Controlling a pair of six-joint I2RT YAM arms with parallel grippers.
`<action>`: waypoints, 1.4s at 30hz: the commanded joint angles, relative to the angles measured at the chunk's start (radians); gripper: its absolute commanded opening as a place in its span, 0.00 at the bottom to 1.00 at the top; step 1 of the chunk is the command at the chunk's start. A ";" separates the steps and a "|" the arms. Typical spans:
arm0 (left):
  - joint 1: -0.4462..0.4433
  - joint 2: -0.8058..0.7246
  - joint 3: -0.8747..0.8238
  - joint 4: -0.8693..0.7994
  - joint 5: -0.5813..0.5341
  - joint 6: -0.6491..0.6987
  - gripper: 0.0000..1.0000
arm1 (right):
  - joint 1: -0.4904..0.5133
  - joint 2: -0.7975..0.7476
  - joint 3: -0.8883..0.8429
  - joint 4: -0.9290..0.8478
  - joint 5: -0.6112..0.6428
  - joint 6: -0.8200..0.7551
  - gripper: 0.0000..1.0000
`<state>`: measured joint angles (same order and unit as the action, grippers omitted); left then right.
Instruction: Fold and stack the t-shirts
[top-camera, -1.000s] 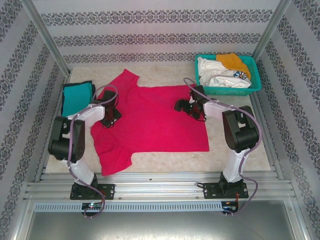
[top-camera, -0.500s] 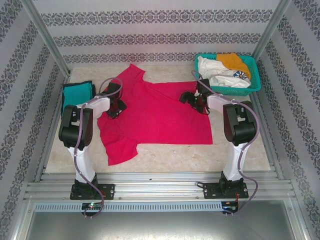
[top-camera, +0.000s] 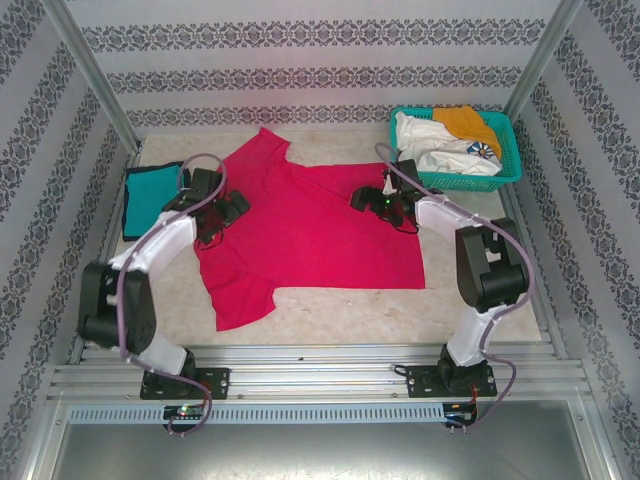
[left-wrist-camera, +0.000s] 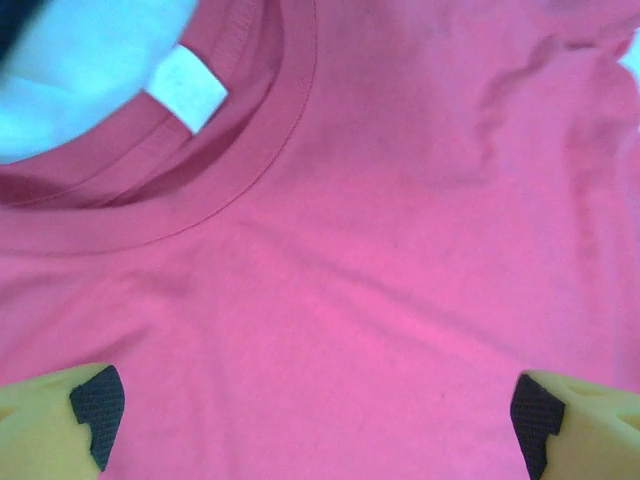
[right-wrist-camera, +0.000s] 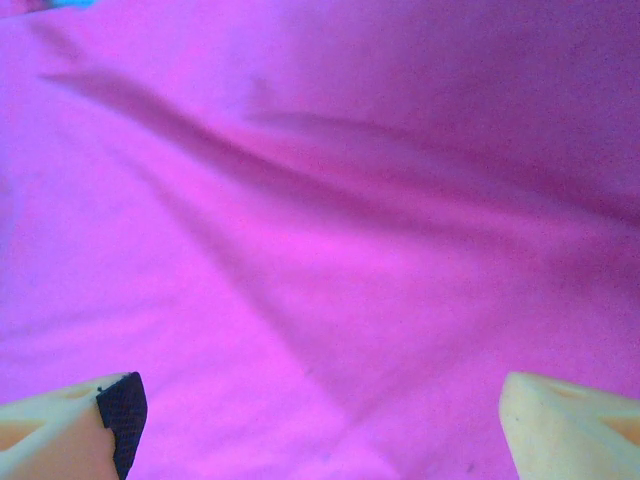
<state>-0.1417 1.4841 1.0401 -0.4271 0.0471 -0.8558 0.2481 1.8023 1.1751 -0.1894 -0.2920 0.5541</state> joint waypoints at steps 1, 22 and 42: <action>0.011 -0.147 -0.131 -0.079 -0.029 0.010 1.00 | 0.025 -0.099 -0.067 -0.006 0.038 -0.033 0.91; 0.158 -0.675 -0.699 -0.037 0.337 -0.076 0.81 | 0.050 -0.234 -0.194 -0.028 0.051 -0.031 0.91; 0.164 -0.585 -0.638 0.023 0.303 0.064 0.47 | 0.066 -0.233 -0.216 -0.019 0.064 -0.018 0.91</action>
<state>0.0090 0.9192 0.3759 -0.4183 0.3511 -0.8192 0.3042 1.5677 0.9749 -0.2134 -0.2478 0.5354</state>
